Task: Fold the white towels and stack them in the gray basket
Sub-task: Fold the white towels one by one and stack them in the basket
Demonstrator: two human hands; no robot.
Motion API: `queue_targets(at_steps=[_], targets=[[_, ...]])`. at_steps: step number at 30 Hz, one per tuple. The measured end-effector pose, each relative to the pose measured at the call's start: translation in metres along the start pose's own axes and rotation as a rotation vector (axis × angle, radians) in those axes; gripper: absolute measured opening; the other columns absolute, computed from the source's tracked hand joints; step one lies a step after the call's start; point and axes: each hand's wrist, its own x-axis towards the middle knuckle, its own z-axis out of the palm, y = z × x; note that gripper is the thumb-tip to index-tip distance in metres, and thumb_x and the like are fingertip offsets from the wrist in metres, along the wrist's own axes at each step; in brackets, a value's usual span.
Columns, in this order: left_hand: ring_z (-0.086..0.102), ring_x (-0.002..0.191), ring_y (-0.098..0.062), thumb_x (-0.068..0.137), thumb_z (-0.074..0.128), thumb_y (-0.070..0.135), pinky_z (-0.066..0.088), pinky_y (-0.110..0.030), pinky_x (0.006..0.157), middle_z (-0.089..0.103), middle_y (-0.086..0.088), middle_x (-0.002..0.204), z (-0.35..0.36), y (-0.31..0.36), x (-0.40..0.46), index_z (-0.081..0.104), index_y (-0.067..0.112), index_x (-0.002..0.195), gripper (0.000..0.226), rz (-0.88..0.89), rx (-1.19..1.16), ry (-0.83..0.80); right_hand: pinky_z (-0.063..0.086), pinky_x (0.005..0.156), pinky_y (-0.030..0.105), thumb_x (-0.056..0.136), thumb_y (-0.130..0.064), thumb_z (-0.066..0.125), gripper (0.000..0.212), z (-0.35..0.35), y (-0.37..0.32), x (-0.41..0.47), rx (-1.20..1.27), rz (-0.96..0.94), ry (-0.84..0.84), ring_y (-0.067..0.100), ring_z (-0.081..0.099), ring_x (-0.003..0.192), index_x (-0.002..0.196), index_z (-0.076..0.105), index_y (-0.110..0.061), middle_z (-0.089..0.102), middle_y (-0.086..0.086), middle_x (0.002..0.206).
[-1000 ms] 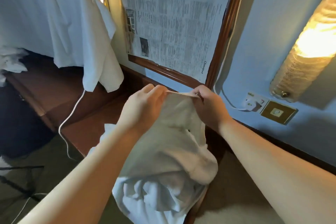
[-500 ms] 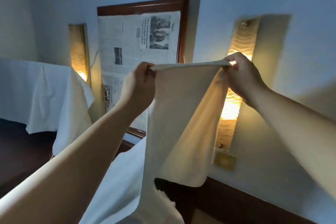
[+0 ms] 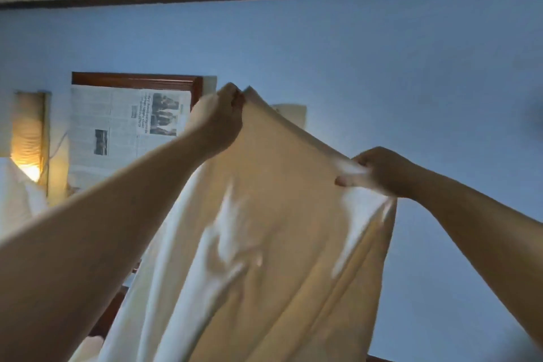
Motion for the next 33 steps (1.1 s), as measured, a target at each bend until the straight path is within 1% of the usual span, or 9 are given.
queue_targets(at_steps=[3, 6, 9, 12, 17, 20, 23, 25, 33], targets=[[0.057, 0.065, -0.027, 0.109, 0.044, 0.036, 0.043, -0.037, 0.057, 0.059, 0.001, 0.07, 0.025, 0.04, -0.029, 0.061, 0.022, 0.104, 0.023, 0.07, -0.086, -0.11, 0.025, 0.058, 0.033, 0.087, -0.04, 0.079, 0.056, -0.001, 0.035, -0.028, 0.099, 0.021, 0.022, 0.013, 0.032, 0.049, 0.062, 0.034, -0.018, 0.031, -0.003, 0.056], [0.054, 0.059, -0.013, 0.108, 0.05, 0.04, 0.038, -0.03, 0.054, 0.058, 0.003, 0.067, 0.046, 0.08, -0.045, 0.066, 0.025, 0.105, 0.023, 0.109, -0.194, -0.153, 0.048, 0.063, 0.042, 0.094, -0.033, 0.073, 0.036, 0.005, 0.044, -0.048, 0.107, 0.004, 0.012, 0.018, 0.058, 0.057, 0.069, 0.058, -0.013, 0.057, 0.001, 0.061], [0.058, 0.062, -0.008, 0.106, 0.053, 0.046, 0.038, -0.019, 0.052, 0.062, 0.004, 0.069, 0.062, 0.112, -0.061, 0.069, 0.031, 0.104, 0.022, 0.151, -0.245, -0.276, 0.06, 0.087, 0.043, 0.096, -0.033, 0.07, 0.008, 0.014, 0.029, -0.077, 0.277, -0.006, -0.178, 0.017, 0.067, 0.088, 0.097, 0.067, -0.025, 0.07, -0.004, 0.092], [0.061, 0.065, -0.006, 0.101, 0.061, 0.051, 0.042, -0.021, 0.058, 0.066, 0.007, 0.073, 0.068, 0.131, -0.078, 0.075, 0.033, 0.101, 0.023, 0.186, -0.235, -0.367, 0.055, 0.09, 0.028, 0.092, -0.047, 0.074, 0.037, 0.017, 0.017, -0.099, 0.501, -0.002, -0.273, 0.007, 0.063, 0.11, 0.123, 0.055, -0.039, 0.065, -0.021, 0.113], [0.063, 0.065, -0.002, 0.093, 0.069, 0.056, 0.043, -0.014, 0.053, 0.07, 0.009, 0.069, 0.067, 0.14, -0.098, 0.075, 0.033, 0.09, 0.024, 0.147, -0.299, -0.412, 0.062, 0.082, 0.038, 0.102, -0.043, 0.06, 0.022, 0.018, 0.022, -0.109, 0.504, 0.052, 0.023, 0.016, 0.073, 0.085, 0.103, 0.069, -0.023, 0.074, -0.002, 0.092], [0.061, 0.064, -0.01, 0.076, 0.085, 0.058, 0.039, -0.015, 0.05, 0.07, 0.005, 0.07, 0.063, 0.128, -0.116, 0.074, 0.028, 0.077, 0.032, 0.076, -0.415, -0.407, 0.044, 0.062, 0.041, 0.102, -0.039, 0.057, 0.034, 0.01, 0.027, -0.11, 0.521, 0.067, 0.136, 0.02, 0.056, 0.066, 0.076, 0.059, -0.017, 0.062, -0.004, 0.072], [0.047, 0.054, -0.013, 0.062, 0.094, 0.056, 0.035, -0.023, 0.049, 0.06, 0.001, 0.062, 0.07, 0.103, -0.15, 0.066, 0.02, 0.068, 0.046, 0.02, -0.433, -0.47, 0.035, 0.062, 0.033, 0.099, -0.031, 0.057, 0.027, 0.008, 0.023, -0.112, 0.464, 0.087, 0.198, 0.013, 0.048, 0.066, 0.079, 0.061, -0.014, 0.055, -0.006, 0.067], [0.038, 0.051, -0.013, 0.069, 0.092, 0.051, 0.028, -0.024, 0.048, 0.046, 0.003, 0.054, 0.083, 0.085, -0.181, 0.054, 0.015, 0.062, 0.053, -0.015, -0.403, -0.475, 0.034, 0.062, 0.032, 0.099, -0.025, 0.056, 0.023, 0.013, 0.016, -0.114, 0.429, 0.089, 0.167, 0.011, 0.047, 0.064, 0.079, 0.06, -0.014, 0.053, -0.006, 0.066], [0.069, 0.081, -0.003, 0.102, 0.064, 0.034, 0.057, -0.027, 0.077, 0.075, 0.011, 0.088, 0.136, 0.03, -0.338, 0.07, 0.028, 0.097, 0.01, -0.372, -0.593, -0.768, 0.039, 0.062, 0.026, 0.098, -0.038, 0.068, 0.025, 0.021, 0.033, -0.134, 0.481, 0.205, 0.257, 0.005, 0.052, 0.062, 0.084, 0.067, -0.017, 0.057, -0.011, 0.069]])
